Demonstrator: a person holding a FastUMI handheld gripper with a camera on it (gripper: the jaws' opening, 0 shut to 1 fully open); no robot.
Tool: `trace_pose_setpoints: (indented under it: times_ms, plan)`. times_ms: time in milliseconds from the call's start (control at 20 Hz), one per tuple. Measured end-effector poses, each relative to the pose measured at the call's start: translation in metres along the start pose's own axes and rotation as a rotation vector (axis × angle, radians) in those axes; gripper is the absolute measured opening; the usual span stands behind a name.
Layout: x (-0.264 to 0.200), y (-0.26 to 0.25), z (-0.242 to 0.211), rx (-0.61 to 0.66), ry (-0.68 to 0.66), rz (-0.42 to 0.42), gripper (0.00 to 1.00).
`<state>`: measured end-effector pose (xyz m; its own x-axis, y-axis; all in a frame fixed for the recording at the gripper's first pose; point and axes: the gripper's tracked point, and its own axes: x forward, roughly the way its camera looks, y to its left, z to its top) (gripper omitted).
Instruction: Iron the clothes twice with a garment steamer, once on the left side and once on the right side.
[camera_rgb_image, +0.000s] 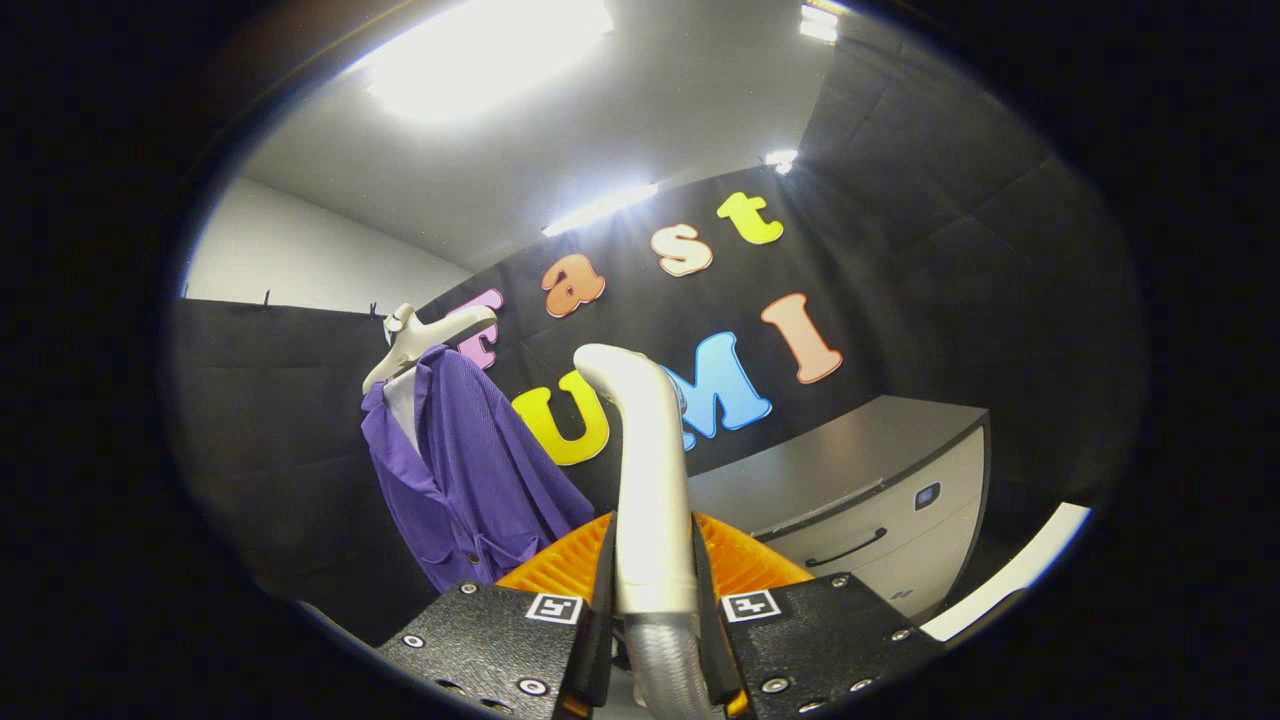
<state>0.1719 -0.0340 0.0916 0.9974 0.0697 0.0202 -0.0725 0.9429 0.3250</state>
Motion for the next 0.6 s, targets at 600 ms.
trace_pose_setpoints:
  times_ms: [600]
  plan:
    - [-0.014, 0.076, 0.017, -0.069, -0.089, 0.107, 0.36]
